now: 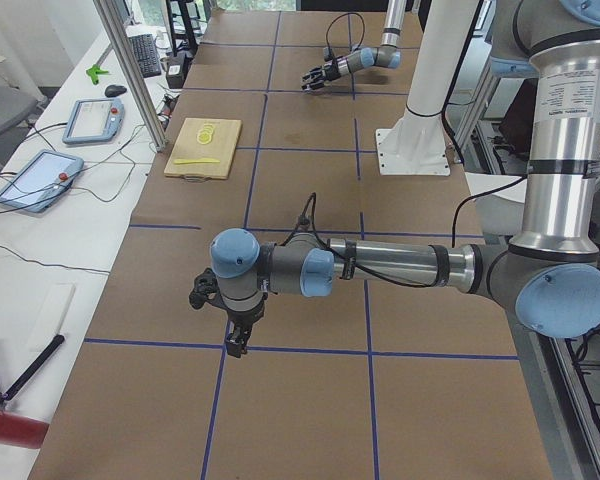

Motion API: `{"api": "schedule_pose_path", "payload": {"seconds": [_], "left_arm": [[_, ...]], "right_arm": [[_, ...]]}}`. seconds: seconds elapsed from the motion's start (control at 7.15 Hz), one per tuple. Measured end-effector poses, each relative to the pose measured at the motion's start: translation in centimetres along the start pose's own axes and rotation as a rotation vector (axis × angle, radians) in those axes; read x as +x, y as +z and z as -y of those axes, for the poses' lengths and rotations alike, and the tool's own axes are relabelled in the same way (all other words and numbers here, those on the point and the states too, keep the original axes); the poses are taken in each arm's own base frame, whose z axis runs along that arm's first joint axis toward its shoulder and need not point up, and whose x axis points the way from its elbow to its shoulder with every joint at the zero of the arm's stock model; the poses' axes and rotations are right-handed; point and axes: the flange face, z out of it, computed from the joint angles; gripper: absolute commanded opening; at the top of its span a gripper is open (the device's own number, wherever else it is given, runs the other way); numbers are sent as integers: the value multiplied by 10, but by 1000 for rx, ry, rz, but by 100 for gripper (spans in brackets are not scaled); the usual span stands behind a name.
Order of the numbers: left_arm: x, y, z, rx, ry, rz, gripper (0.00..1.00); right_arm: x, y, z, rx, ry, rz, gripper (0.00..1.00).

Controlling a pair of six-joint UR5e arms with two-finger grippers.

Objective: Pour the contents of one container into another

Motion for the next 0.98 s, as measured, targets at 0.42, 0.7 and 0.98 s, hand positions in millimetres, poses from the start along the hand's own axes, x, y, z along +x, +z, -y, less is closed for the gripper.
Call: {"api": "schedule_pose_path", "payload": {"seconds": [0.42, 0.7, 0.98], "left_arm": [[0, 0, 0, 0, 0, -1, 100], [1, 0, 0, 1, 2, -2, 100], [1, 0, 1, 2, 3, -3, 100]], "right_arm": [[-4, 0, 0, 1, 7, 4, 100], [-2, 0, 3, 12, -1, -1, 100], [-4, -2, 19, 46, -7, -5, 100]]}}
